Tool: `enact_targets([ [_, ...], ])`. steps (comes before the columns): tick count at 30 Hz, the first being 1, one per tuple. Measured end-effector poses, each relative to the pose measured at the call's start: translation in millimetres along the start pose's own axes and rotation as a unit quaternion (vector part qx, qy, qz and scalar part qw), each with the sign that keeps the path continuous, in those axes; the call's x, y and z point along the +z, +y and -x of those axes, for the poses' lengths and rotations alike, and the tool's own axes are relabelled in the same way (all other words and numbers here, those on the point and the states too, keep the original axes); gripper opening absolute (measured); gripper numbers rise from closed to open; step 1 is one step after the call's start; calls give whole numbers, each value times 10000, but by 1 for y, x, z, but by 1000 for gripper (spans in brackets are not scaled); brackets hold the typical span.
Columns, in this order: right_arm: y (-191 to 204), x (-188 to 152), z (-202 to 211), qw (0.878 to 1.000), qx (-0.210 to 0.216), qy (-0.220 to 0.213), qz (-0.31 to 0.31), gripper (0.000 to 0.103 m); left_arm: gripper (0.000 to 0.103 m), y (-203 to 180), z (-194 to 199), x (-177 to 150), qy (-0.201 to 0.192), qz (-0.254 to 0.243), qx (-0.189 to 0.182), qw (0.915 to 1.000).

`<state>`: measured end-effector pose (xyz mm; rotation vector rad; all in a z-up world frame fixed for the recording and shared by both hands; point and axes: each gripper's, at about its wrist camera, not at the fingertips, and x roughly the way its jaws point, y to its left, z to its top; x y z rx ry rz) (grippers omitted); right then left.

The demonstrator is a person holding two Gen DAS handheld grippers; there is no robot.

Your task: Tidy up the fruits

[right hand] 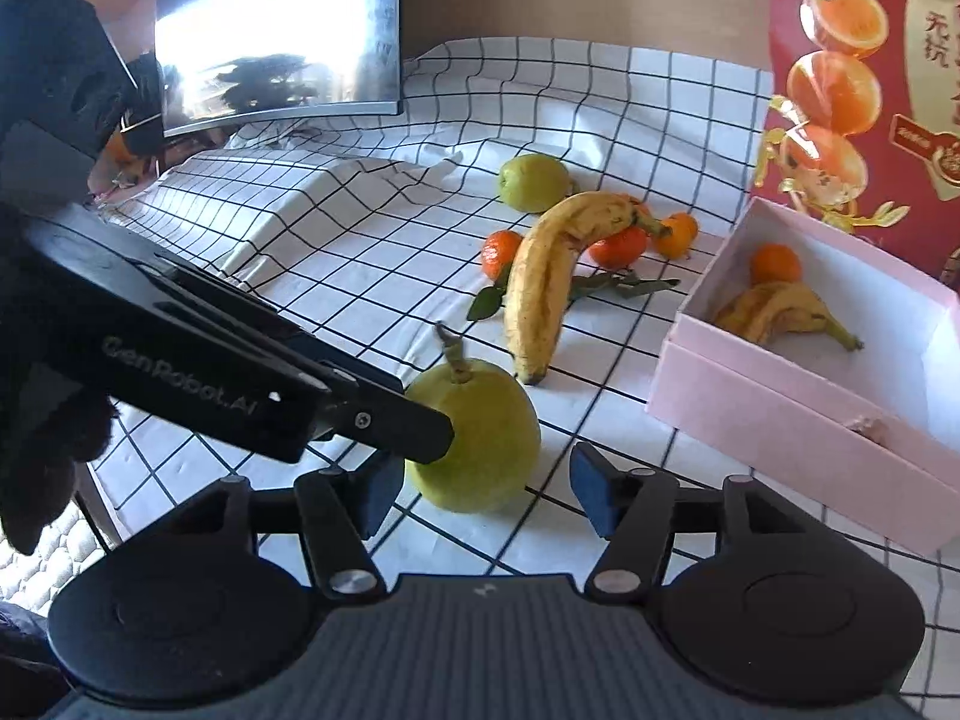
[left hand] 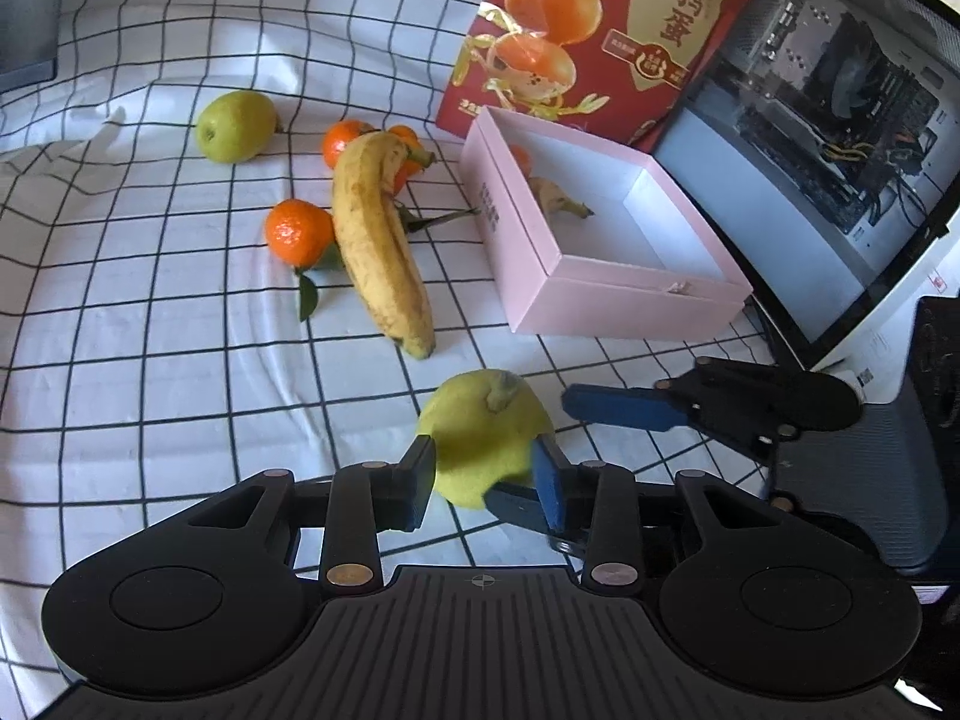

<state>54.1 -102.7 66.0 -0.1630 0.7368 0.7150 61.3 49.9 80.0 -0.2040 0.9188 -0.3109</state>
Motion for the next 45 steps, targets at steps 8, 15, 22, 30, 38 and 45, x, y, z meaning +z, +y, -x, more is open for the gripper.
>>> enact_targets([
  [8,10,9,-25,9993,46,-35,368,64,39,10,16,5,-117,88,44,9999],
  [15,18,5,-26,9975,-46,-14,709,60,39,32,28,21,-443,178,227,9986],
  [22,12,5,-24,9990,-78,8,441,60,39,53,-4,56,-635,-730,951,9908],
  [30,9,0,-14,9997,-148,43,201,60,39,74,-37,104,-747,-585,835,9920],
  [38,7,-4,-9,9998,-204,-6,-52,60,41,30,-72,112,-405,-1068,972,9887],
  [45,9,-6,-8,9996,-270,-28,-6,60,45,24,-97,116,-147,-905,1166,9889],
])
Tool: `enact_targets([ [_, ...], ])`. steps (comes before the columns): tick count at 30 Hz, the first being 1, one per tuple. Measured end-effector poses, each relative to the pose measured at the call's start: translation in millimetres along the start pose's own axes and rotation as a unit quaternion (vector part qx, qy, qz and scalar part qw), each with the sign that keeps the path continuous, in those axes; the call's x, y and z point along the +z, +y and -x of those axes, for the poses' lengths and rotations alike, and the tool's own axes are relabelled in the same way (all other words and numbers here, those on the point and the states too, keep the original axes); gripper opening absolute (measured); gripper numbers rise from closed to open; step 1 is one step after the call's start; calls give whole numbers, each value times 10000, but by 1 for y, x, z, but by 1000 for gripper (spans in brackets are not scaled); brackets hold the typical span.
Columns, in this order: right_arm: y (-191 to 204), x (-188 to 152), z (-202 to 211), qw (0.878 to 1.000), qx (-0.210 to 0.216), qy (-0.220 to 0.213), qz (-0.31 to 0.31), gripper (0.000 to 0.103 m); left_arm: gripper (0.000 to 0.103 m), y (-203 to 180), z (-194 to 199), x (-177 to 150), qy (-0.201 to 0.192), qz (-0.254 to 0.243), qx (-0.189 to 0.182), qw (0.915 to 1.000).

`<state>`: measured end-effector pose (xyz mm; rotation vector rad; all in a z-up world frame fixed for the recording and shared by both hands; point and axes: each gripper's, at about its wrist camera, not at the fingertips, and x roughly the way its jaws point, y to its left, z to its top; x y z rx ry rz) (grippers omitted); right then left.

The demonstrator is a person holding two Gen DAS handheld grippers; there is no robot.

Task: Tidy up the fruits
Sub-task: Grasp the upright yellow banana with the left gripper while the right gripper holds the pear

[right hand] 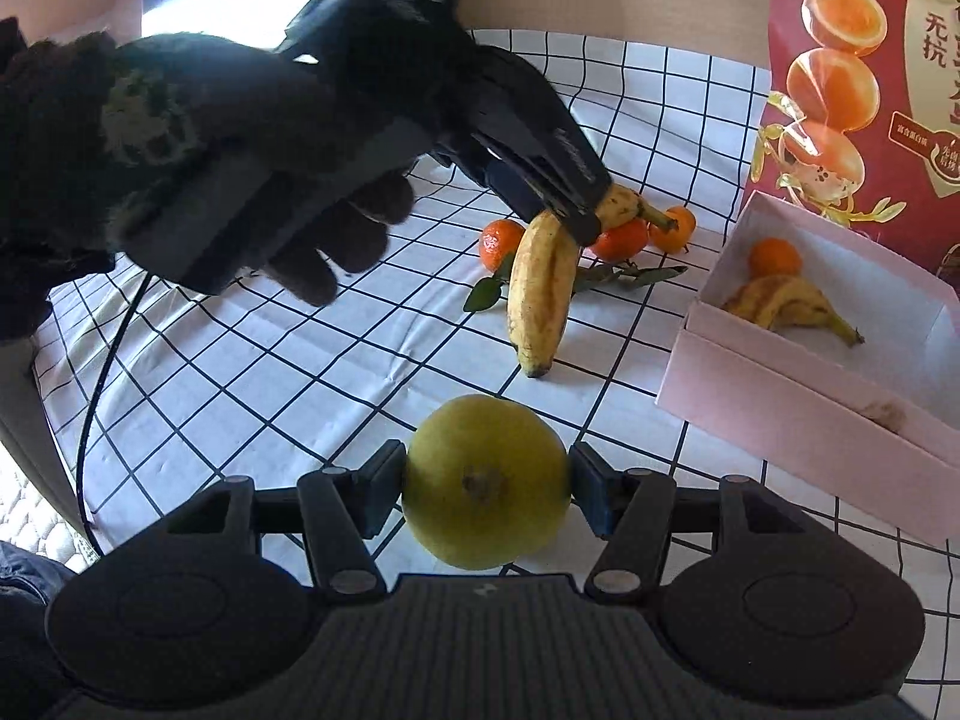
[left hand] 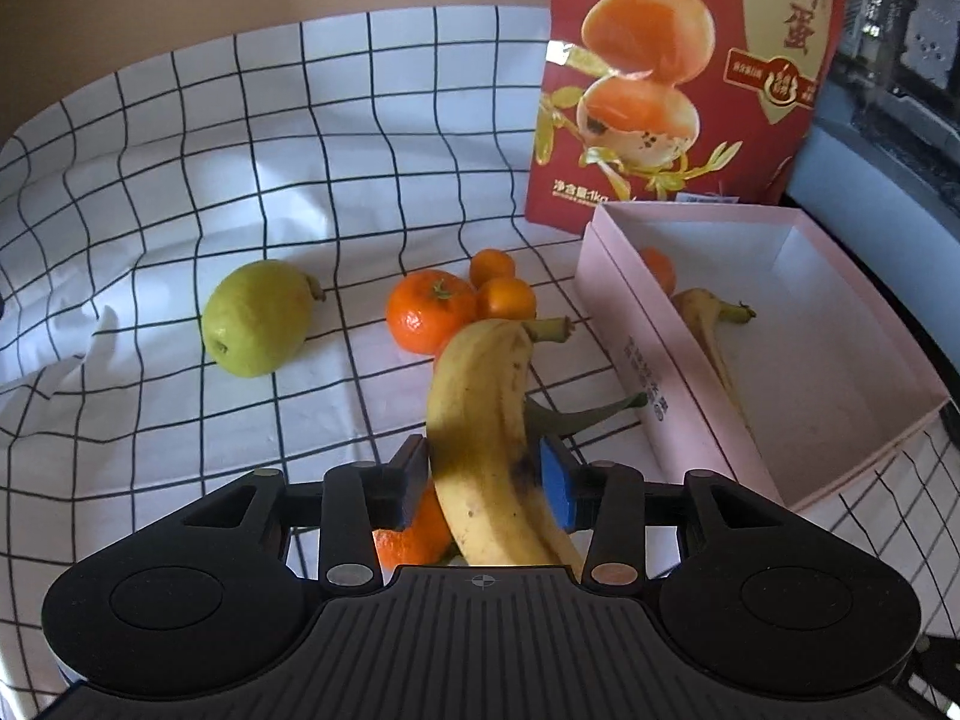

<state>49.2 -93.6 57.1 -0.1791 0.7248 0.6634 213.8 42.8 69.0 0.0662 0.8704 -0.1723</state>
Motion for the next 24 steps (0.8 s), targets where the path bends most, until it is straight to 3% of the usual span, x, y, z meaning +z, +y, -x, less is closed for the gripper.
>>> enact_targets([
  [14,3,-6,4,10000,-75,14,4,60,45,-7,-10,-4,-27,-9,226,9997],
  [24,-3,-15,7,9999,-133,26,-81,62,42,-7,32,-33,-326,127,-136,9993],
])
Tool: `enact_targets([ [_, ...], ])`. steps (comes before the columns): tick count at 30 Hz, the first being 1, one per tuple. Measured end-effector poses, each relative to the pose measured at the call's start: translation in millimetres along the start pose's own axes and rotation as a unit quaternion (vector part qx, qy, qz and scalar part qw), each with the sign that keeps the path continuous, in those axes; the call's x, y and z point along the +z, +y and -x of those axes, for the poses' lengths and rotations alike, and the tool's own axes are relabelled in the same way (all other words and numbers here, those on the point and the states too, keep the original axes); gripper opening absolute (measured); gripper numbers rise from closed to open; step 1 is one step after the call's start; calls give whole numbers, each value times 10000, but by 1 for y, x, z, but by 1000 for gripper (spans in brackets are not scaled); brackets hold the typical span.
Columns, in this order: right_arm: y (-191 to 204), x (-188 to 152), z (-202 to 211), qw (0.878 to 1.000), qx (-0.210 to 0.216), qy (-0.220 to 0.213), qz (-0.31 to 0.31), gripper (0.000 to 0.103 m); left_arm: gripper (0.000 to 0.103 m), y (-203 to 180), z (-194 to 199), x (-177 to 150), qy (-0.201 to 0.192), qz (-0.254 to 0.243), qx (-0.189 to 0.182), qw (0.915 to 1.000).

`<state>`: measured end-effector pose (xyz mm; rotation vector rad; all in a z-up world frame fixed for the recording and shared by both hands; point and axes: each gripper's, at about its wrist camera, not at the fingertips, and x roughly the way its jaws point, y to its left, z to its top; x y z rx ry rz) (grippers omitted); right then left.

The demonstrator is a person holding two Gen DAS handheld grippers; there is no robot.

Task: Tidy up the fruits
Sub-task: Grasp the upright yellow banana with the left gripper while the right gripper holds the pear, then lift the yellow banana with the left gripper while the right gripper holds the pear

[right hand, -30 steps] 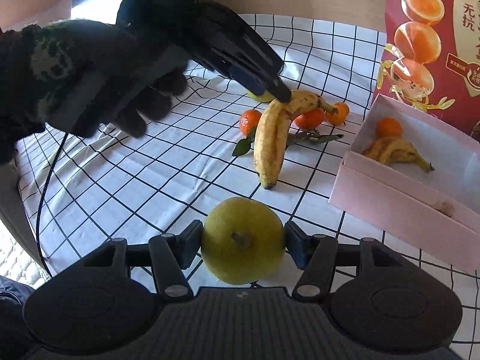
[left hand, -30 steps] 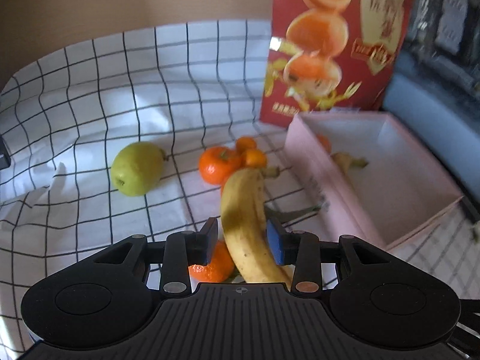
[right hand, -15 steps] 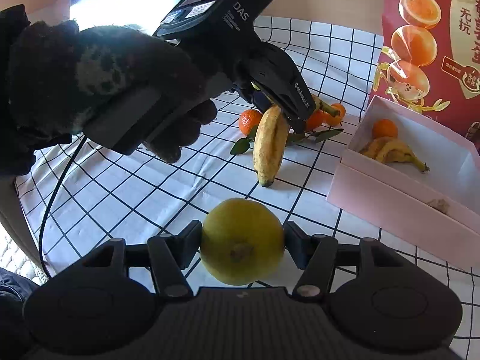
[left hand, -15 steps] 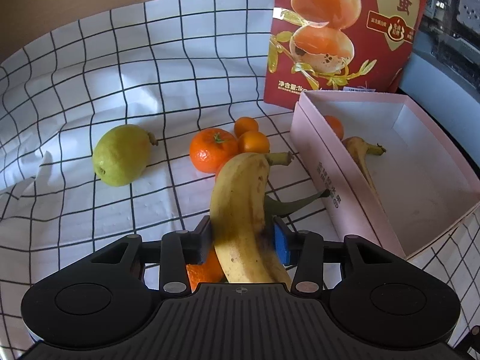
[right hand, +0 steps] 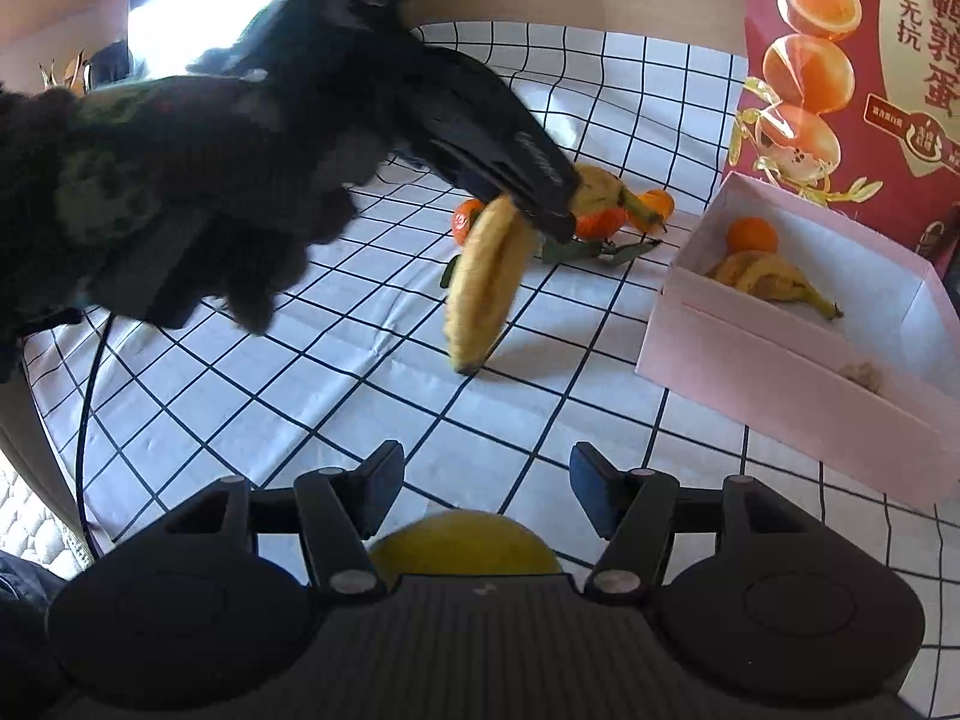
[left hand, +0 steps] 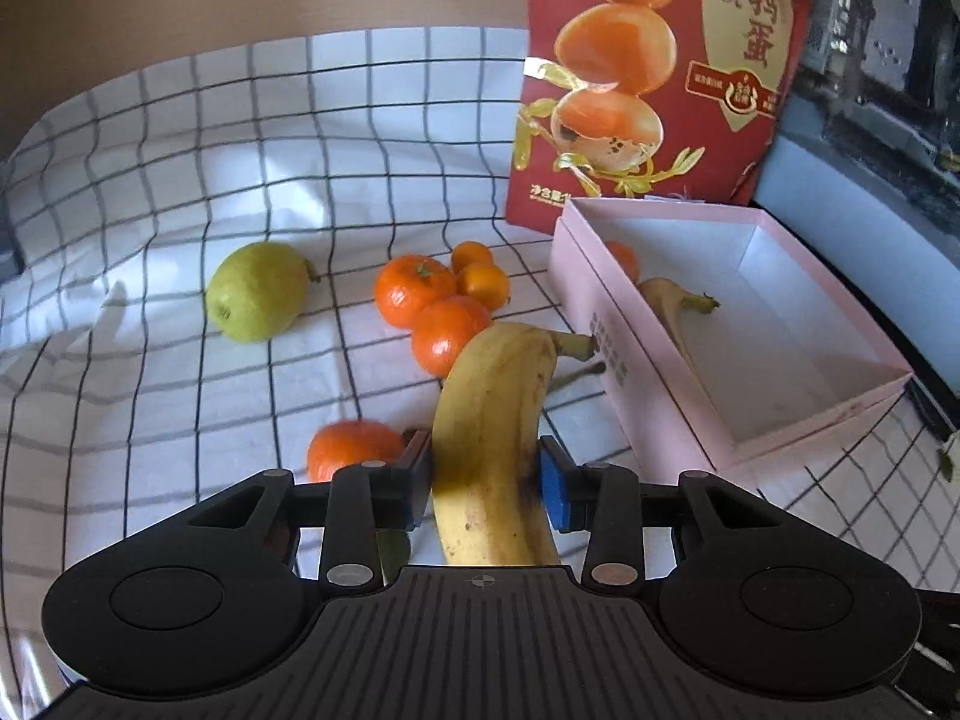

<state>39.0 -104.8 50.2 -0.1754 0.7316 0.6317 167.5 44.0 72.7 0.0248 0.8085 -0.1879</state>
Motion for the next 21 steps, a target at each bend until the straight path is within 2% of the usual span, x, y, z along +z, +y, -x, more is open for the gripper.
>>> enact_targets([
  [9,-3,-14,-7,9996,115,-247,-78,62,42,17,30,-15,-85,604,-100,9981],
  [13,3,-12,-7,9997,67,-210,131,64,41,21,46,-20,-137,675,-134,9975],
  [21,-7,-22,-3,9994,270,-165,-161,68,41,19,66,-36,52,812,-388,9959],
])
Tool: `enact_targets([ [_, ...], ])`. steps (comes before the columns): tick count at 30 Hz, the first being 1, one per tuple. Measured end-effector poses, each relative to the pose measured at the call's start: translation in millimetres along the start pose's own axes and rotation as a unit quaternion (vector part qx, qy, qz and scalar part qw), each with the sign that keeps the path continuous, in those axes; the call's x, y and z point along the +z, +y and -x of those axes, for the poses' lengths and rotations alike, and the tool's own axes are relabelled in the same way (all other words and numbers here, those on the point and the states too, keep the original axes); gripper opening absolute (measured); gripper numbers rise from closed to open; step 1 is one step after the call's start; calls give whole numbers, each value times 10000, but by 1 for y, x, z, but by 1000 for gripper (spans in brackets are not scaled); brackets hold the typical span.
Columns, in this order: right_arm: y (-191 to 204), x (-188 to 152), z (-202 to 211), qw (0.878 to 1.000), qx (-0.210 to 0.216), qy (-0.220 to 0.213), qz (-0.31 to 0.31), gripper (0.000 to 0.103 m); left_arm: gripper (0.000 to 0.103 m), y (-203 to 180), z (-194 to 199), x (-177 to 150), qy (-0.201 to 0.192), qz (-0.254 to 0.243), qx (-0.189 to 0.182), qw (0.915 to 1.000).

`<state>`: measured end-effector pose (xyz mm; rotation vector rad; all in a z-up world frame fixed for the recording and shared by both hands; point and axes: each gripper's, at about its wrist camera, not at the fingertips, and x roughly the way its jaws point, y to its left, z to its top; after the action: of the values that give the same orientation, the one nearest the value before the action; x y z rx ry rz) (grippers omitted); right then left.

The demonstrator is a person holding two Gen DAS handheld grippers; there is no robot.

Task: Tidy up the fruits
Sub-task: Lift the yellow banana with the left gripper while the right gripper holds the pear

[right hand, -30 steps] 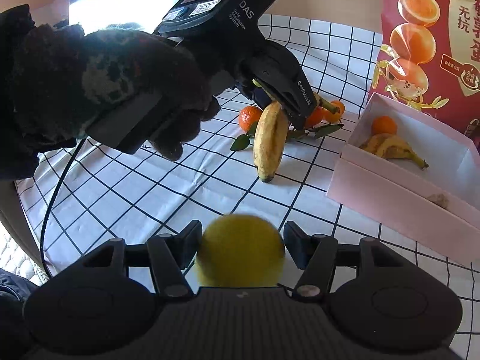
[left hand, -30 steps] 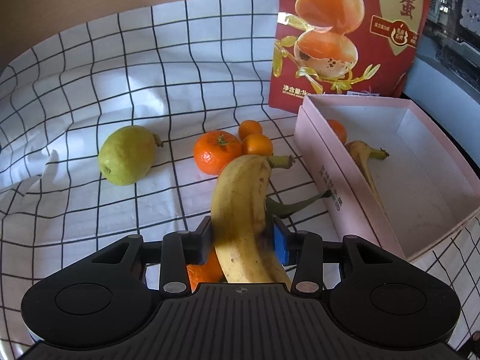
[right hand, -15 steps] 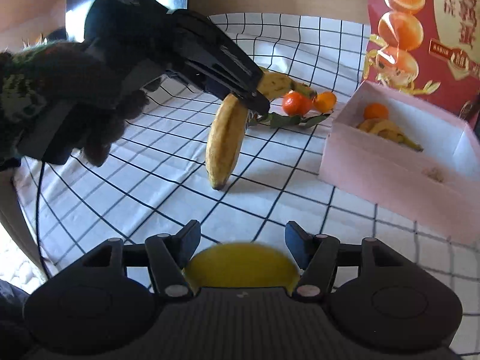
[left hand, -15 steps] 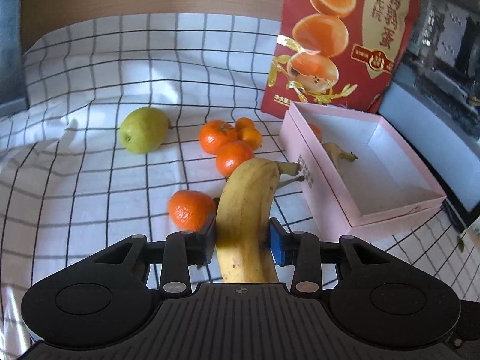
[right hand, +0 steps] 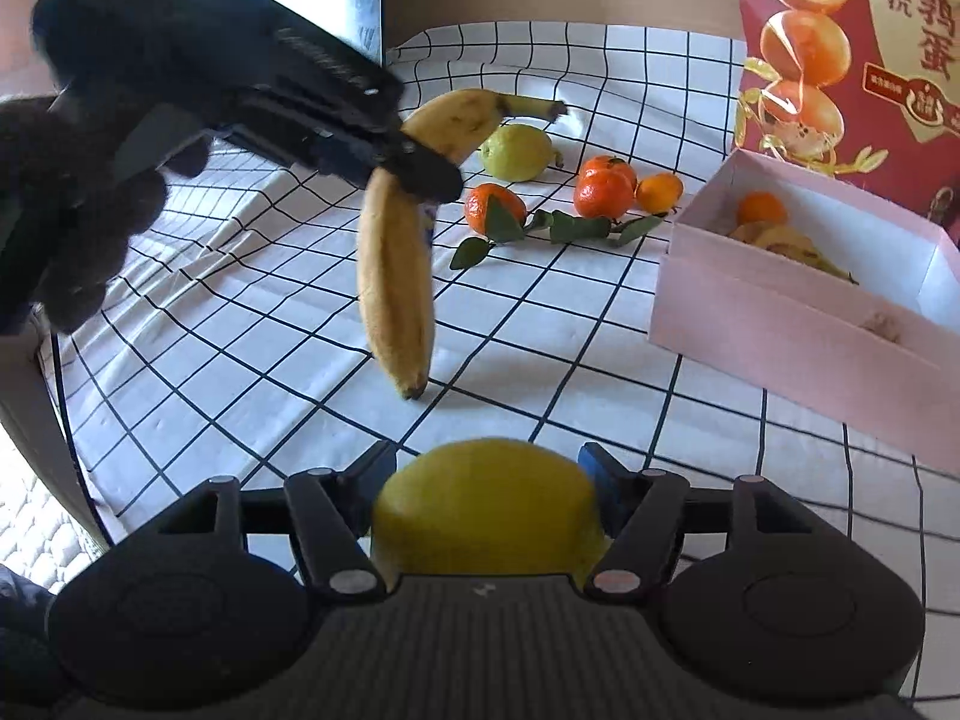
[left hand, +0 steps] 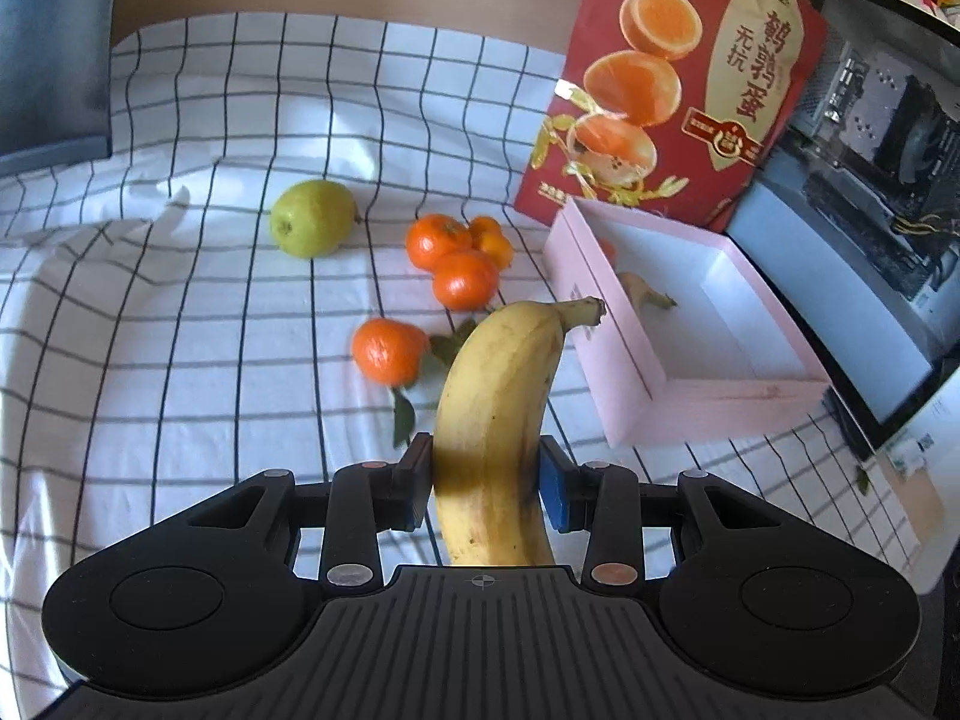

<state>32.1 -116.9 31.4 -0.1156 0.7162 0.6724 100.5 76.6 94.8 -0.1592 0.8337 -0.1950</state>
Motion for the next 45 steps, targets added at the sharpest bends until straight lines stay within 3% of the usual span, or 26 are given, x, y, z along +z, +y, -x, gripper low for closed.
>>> enact_targets([
  [8,-7,-13,16,9999,120,31,-89,73,41,1,-3,-10,149,101,-71,9998],
  [20,-7,-22,38,10000,-81,-8,-39,73,41,7,-23,-27,577,285,85,9979],
  [25,-11,-21,44,9999,-114,-55,-46,73,41,9,-21,-29,556,353,96,9978],
  [28,-12,-21,48,10000,-40,-18,-73,63,41,7,-21,-28,558,337,111,9978],
  [34,-17,-12,47,9992,-330,52,-203,63,41,7,-20,-30,574,345,86,9977],
  [40,-44,-2,44,9955,-31,245,-917,63,42,12,-17,-35,595,493,15,9970],
  [45,-48,7,44,9965,-127,129,-814,63,42,13,-16,-37,593,530,5,9968],
])
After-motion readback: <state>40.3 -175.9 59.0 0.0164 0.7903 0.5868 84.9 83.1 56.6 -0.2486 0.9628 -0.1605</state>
